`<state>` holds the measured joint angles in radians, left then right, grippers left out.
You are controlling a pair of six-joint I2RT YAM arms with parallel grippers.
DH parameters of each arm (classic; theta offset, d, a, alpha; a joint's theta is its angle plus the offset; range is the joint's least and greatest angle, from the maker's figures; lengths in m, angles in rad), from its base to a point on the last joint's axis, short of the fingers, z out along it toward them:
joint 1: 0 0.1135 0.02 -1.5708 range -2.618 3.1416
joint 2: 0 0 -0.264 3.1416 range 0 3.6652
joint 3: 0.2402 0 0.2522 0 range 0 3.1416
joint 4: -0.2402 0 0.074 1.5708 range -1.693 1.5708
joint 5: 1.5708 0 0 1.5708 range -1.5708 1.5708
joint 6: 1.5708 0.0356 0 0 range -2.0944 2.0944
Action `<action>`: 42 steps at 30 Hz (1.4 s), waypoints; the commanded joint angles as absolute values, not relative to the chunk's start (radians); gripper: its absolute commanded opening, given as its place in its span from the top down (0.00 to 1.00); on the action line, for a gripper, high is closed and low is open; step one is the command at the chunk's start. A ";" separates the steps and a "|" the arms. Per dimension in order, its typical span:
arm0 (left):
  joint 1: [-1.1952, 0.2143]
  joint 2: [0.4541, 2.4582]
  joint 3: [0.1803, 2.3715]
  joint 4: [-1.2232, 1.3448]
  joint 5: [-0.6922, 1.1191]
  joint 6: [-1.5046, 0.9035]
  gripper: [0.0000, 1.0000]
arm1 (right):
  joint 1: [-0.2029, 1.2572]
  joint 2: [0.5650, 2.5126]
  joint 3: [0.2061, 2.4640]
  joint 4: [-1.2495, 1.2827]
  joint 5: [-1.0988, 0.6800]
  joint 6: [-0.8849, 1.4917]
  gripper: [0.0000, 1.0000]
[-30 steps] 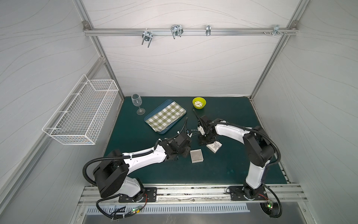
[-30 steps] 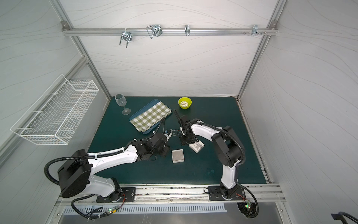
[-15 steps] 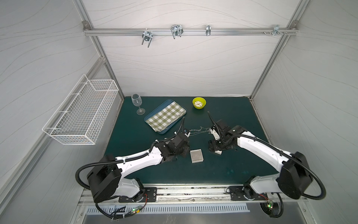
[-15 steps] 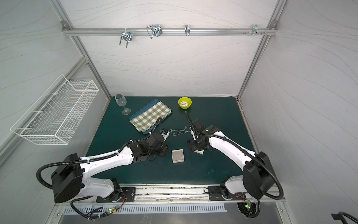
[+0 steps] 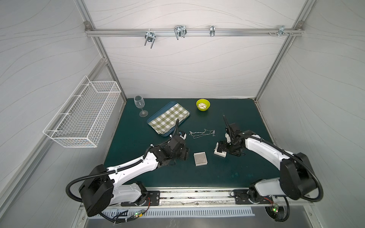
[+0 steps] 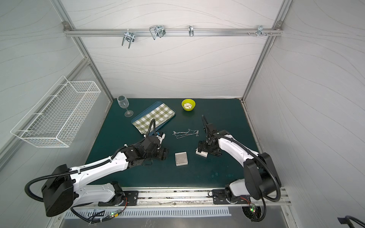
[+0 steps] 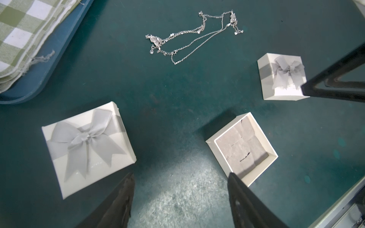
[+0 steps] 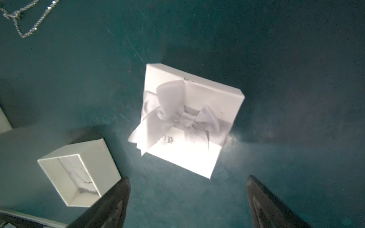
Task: Take the necklace out of the lift-off lid jewelry box
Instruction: Pick up the lid from the center of the board.
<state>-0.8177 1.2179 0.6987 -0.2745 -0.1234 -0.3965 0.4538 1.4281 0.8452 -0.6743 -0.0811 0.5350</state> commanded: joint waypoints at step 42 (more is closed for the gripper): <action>-0.779 1.140 0.526 -0.155 0.082 -0.611 0.43 | 0.626 1.606 1.065 -0.737 0.015 0.312 0.30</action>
<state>-0.7837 1.1458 0.5381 -0.2340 0.0067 -0.5419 0.6235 1.6531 1.0733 -0.7101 0.0456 0.3386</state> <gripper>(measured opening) 0.580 0.727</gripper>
